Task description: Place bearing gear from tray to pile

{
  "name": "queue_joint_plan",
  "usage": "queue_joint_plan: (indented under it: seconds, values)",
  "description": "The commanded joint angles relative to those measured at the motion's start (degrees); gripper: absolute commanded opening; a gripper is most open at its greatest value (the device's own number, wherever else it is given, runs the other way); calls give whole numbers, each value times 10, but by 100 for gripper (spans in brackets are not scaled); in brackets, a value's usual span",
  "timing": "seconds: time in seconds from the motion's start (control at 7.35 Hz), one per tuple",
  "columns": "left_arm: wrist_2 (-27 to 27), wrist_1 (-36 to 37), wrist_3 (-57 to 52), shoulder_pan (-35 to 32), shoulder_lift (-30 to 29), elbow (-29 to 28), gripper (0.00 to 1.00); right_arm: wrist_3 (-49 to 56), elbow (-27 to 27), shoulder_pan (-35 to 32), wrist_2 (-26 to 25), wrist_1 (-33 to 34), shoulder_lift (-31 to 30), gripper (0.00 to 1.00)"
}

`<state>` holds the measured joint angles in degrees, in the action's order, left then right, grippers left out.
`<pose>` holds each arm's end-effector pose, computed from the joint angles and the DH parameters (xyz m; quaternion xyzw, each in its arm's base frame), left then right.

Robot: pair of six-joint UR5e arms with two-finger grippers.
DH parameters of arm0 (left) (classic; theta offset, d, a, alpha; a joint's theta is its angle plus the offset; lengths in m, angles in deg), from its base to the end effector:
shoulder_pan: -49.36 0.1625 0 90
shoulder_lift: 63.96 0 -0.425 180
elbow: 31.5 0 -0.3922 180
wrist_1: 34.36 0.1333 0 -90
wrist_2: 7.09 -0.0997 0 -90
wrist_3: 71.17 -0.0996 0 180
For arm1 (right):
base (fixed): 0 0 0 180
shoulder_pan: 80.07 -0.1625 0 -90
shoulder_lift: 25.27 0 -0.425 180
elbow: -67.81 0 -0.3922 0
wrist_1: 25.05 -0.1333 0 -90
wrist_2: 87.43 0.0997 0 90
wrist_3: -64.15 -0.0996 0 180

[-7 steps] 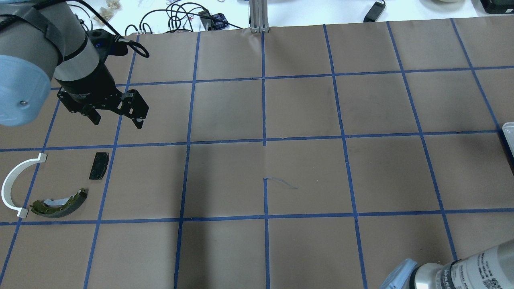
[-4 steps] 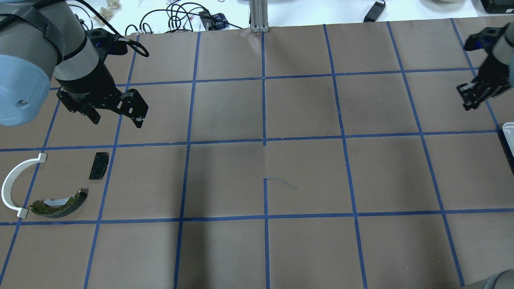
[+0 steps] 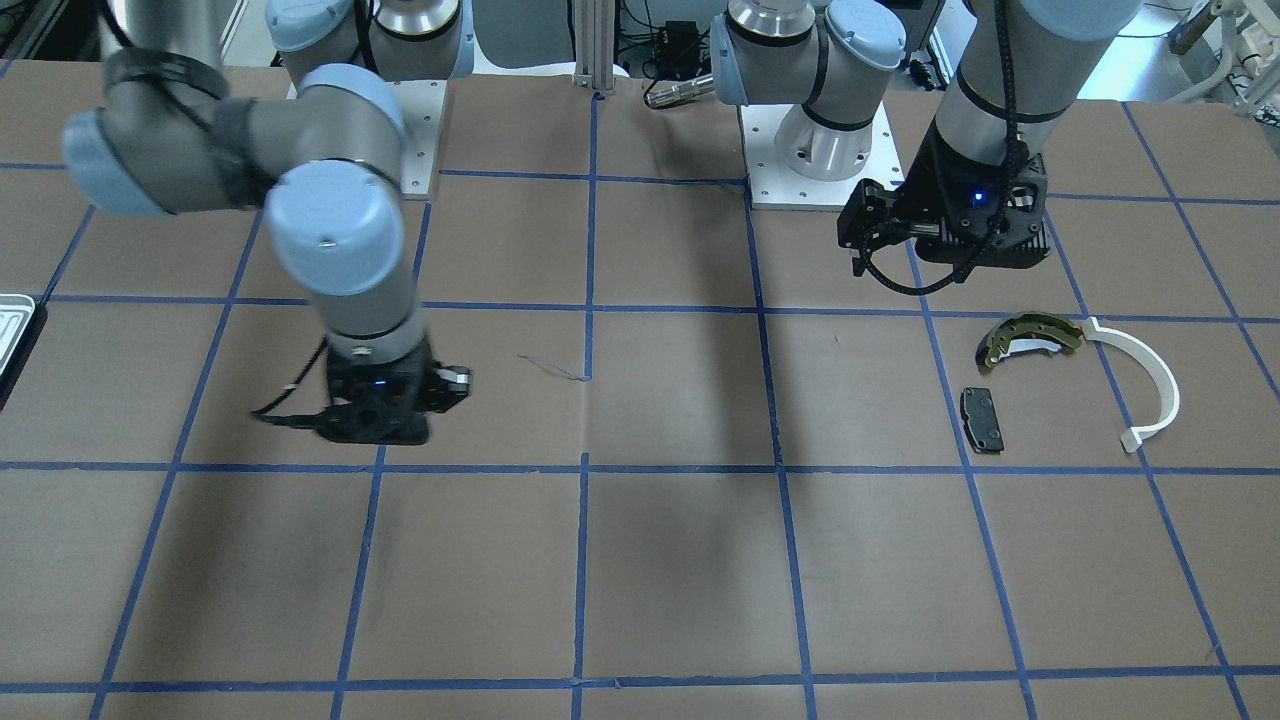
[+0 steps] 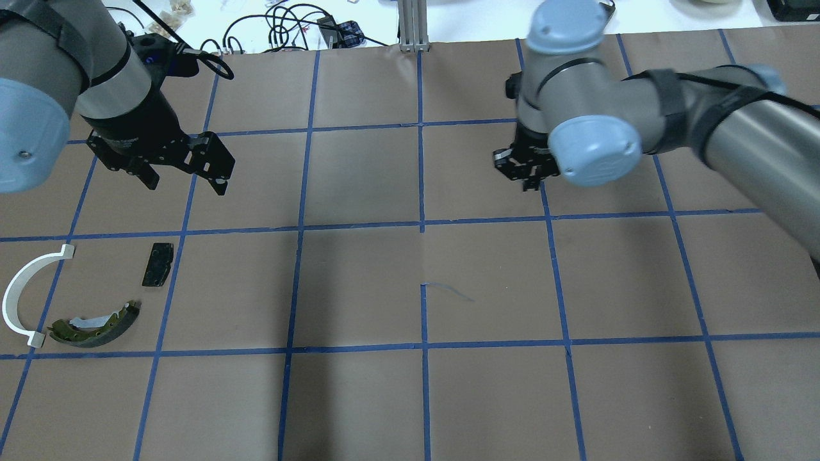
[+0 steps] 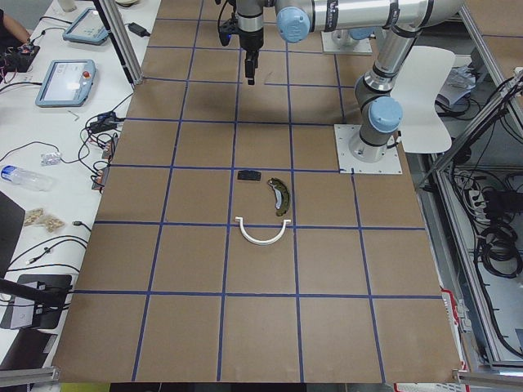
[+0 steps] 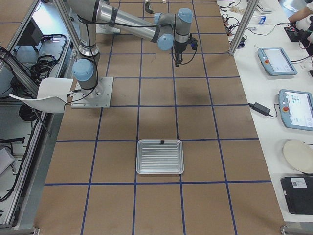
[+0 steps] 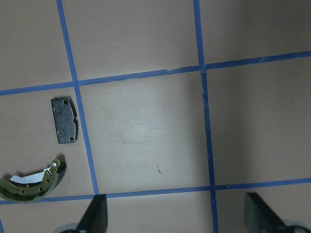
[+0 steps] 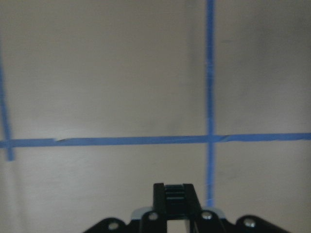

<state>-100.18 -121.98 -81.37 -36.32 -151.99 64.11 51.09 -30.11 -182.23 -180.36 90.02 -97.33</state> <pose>-0.0918 -0.4826 0.4607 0.0516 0.9982 0.0143 0.0254 0.2480 -0.5421 0.2949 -0.0077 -0.9996 -0.0011 0.0265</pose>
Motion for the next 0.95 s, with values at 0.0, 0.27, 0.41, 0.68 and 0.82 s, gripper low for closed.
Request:
queue_joint_plan:
  seconds: [0.0,0.27,0.41,0.68,0.82]
  values:
    - [27,-1,1,2,-2,-13,100,-183,15,-130,51,98,85,0]
    - [24,-2,1,1,0,-5,100,-203,20,-155,80,113,122,0]
    - [24,-2,1,1,-1,-8,100,-196,26,-154,73,111,121,22]
    - [24,-5,1,2,-1,-10,100,-195,27,-129,73,102,93,100]
    - [24,-4,1,2,-5,-9,100,-153,28,-75,74,86,70,100]
